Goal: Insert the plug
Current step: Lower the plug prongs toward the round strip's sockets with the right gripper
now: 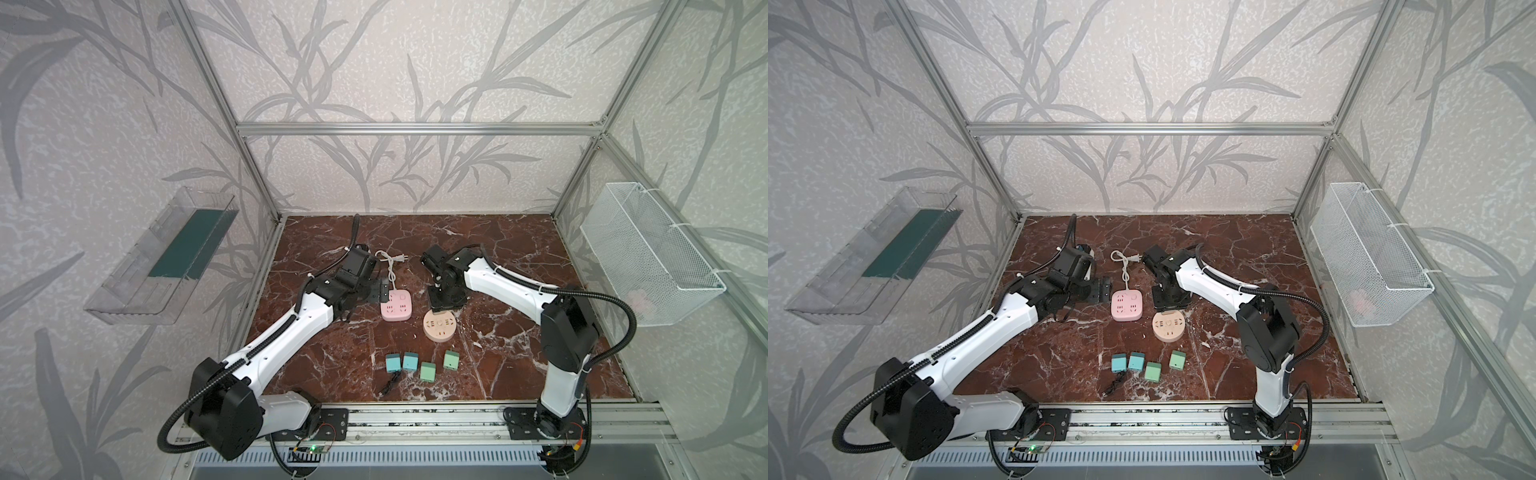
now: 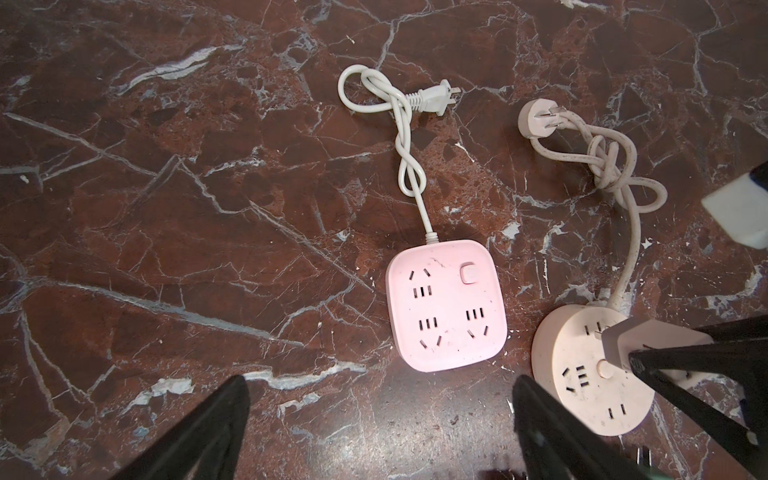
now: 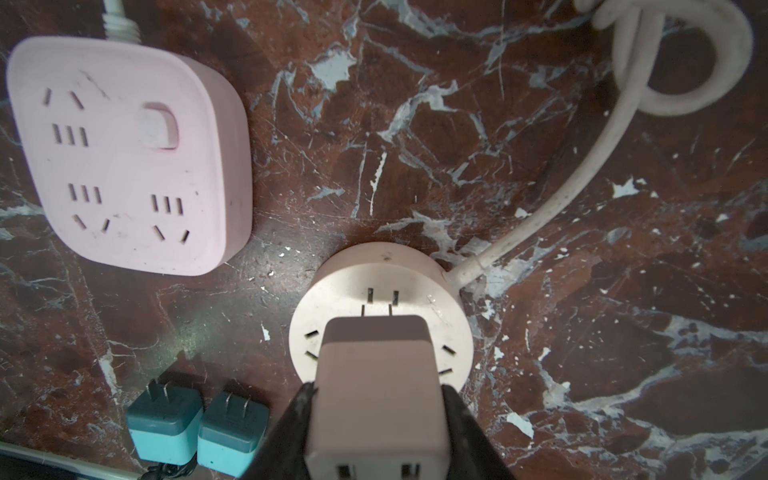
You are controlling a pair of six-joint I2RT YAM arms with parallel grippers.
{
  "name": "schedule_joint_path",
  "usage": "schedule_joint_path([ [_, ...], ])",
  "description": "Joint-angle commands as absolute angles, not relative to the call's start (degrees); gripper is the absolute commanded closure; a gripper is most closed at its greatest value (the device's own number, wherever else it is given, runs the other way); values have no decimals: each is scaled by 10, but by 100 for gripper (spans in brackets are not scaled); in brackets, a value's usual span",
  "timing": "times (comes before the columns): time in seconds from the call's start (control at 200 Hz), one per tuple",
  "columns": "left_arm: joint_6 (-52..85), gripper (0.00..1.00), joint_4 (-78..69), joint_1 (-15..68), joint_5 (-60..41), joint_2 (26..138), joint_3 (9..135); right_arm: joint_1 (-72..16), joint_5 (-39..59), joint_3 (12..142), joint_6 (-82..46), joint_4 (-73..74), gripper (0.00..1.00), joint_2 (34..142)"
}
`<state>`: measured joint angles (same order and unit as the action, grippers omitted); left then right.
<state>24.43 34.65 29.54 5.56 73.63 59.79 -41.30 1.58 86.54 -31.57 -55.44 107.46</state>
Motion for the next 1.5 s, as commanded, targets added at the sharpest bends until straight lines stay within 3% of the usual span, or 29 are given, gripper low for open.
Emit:
schedule_joint_path([
  [0.0, 243, 3, 344, 294, 50, 736, 592, -412, 19, 885, -308, -586, 100, 1086],
  [1.135, 246, 3, 337, 294, 49, 739, 587, -398, 43, 883, -301, -565, 100, 1123],
  [1.495, 244, 3, 343, 294, 53, 741, 591, -398, 37, 938, -282, -617, 100, 1161],
])
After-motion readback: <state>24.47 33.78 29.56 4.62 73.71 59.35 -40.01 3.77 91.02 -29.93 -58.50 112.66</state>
